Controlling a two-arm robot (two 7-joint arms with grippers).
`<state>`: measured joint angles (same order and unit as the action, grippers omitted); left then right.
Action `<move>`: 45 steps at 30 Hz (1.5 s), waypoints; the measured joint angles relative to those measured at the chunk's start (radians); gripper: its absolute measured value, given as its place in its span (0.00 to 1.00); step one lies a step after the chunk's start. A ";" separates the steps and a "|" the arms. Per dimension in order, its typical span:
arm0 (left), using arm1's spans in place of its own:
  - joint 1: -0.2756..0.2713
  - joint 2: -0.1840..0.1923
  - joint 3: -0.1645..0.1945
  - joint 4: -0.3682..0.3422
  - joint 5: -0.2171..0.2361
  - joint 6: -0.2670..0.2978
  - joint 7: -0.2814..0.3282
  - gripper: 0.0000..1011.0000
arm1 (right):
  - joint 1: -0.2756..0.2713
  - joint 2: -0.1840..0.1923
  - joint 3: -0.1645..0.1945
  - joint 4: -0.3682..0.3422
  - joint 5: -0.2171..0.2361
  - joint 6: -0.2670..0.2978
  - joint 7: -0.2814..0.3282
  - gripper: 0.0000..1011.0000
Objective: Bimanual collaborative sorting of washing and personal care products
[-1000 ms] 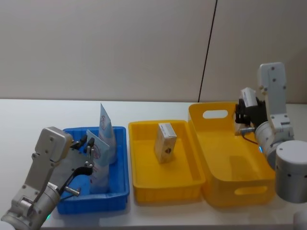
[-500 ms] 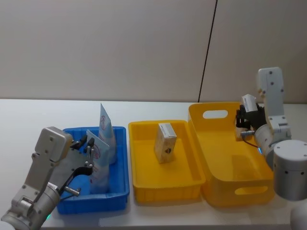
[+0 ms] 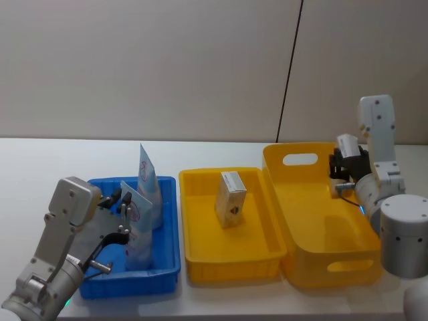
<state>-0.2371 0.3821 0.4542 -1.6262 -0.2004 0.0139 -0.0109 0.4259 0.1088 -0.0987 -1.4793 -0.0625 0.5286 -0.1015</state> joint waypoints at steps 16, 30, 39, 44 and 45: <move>0.000 0.000 0.000 0.000 0.000 0.000 0.000 0.13 | 0.003 -0.001 0.002 0.007 -0.001 0.000 -0.001 0.89; 0.000 0.000 0.000 0.000 0.000 0.000 0.000 0.26 | 0.004 -0.002 0.002 0.009 -0.001 0.000 -0.001 0.99; 0.000 0.000 0.000 0.000 0.000 0.000 0.000 0.55 | 0.004 -0.002 0.002 0.010 -0.001 0.000 -0.001 0.99; 0.000 0.000 0.000 0.000 0.000 0.000 0.000 0.72 | 0.004 -0.002 0.002 0.010 -0.001 0.000 -0.001 0.99; 0.000 0.000 0.000 0.000 0.000 0.000 0.000 0.74 | 0.004 -0.002 0.002 0.010 -0.001 0.000 -0.001 0.99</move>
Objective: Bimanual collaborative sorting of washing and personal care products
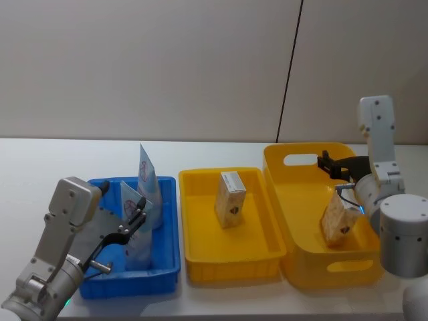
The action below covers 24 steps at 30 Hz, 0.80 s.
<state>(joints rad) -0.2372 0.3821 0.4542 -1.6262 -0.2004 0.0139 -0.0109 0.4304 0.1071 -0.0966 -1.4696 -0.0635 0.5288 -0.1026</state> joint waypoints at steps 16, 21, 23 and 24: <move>0.000 0.000 0.000 0.000 0.000 0.000 0.000 0.99 | 0.000 0.000 0.000 0.000 0.000 0.000 0.000 0.99; -0.003 -0.001 0.001 0.005 -0.001 0.000 -0.012 0.99 | 0.000 0.000 0.000 0.000 0.000 0.000 0.000 0.99; -0.006 -0.001 0.003 0.009 -0.003 0.000 -0.025 0.99 | 0.000 0.000 0.000 0.000 0.000 0.000 0.000 0.99; -0.008 -0.001 0.005 0.012 -0.005 0.001 -0.033 0.99 | 0.000 0.000 0.000 0.000 0.000 0.000 0.000 0.99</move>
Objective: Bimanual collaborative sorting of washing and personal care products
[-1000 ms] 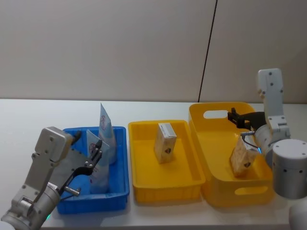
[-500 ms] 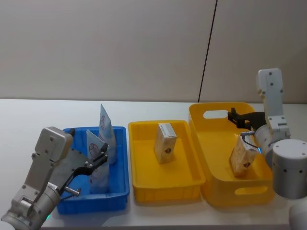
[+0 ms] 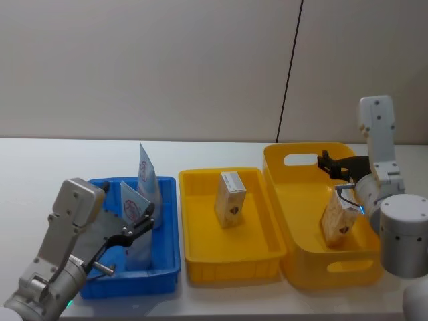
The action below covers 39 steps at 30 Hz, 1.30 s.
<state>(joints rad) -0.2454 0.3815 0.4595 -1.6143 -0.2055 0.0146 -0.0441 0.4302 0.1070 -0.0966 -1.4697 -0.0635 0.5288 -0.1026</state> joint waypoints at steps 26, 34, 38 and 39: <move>0.013 0.011 0.015 0.016 -0.002 0.059 -0.070 0.99 | 0.000 0.000 0.000 0.000 0.000 0.000 0.000 0.99; 0.017 -0.004 0.019 0.040 0.026 0.066 -0.046 0.99 | 0.000 0.000 0.000 0.000 0.000 0.000 0.000 0.99; 0.016 -0.016 0.020 0.060 0.037 0.063 -0.036 0.99 | 0.000 0.000 0.000 0.000 0.000 0.000 0.000 0.99; 0.015 -0.018 0.020 0.065 0.039 0.062 -0.034 0.99 | 0.000 0.000 0.000 0.000 0.000 0.000 0.000 0.99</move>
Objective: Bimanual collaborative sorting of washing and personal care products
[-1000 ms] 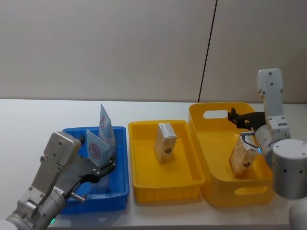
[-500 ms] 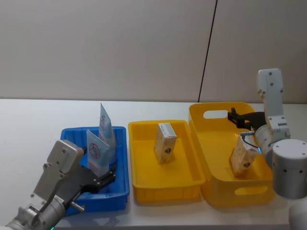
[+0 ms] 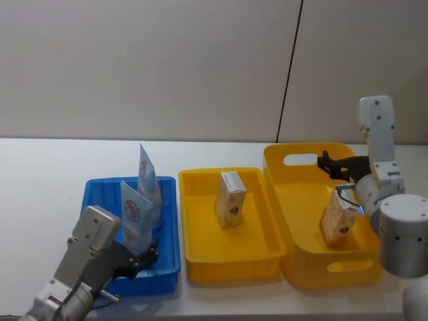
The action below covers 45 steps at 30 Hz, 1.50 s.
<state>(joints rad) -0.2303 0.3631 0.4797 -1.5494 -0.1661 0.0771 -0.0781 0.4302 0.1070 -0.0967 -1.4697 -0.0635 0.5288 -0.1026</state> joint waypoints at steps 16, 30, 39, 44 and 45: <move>-0.015 -0.046 -0.015 0.086 0.038 -0.043 0.051 0.99 | 0.000 0.000 0.000 0.000 0.000 0.000 0.000 0.99; -0.052 -0.082 -0.037 0.171 0.027 -0.095 0.030 0.99 | 0.000 0.000 0.000 0.000 0.000 0.000 0.000 0.99; -0.080 -0.099 -0.045 0.215 -0.010 -0.128 -0.037 0.99 | 0.000 0.000 0.000 0.000 0.000 0.000 0.000 0.99; -0.096 -0.106 -0.047 0.231 -0.024 -0.136 -0.069 0.99 | 0.000 0.000 0.000 0.000 0.000 0.000 0.000 0.99; -0.098 -0.106 -0.047 0.232 -0.025 -0.137 -0.074 0.99 | 0.000 0.000 0.000 0.000 0.000 0.000 0.000 0.99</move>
<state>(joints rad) -0.3285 0.2567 0.4322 -1.3171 -0.1912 -0.0603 -0.1517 0.4302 0.1070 -0.0967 -1.4696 -0.0636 0.5288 -0.1026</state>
